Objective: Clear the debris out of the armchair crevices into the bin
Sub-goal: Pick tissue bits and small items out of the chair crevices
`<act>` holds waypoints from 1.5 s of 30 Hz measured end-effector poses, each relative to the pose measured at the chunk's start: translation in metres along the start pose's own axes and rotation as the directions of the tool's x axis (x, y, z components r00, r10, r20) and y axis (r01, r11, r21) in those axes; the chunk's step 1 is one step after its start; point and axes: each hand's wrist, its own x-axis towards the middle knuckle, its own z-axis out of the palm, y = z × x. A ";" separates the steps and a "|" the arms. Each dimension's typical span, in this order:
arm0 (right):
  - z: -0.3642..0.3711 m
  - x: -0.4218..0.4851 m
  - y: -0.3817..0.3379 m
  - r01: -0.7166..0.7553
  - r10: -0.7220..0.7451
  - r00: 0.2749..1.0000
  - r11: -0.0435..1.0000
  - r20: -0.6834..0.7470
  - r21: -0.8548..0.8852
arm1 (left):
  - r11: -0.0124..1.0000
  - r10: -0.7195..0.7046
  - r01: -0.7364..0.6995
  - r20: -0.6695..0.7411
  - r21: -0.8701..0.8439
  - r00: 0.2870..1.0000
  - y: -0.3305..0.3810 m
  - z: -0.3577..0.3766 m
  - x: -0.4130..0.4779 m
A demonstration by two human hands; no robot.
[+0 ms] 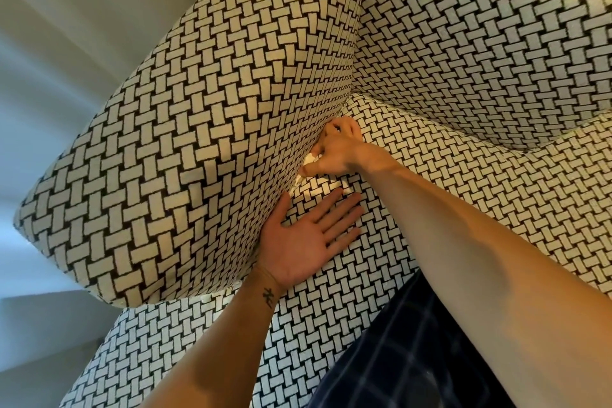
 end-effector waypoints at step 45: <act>0.014 -0.088 0.016 0.121 -0.180 0.984 0.728 0.018 0.675 | 0.996 0.045 -0.049 -0.047 -0.079 0.998 -0.004 0.004 -0.006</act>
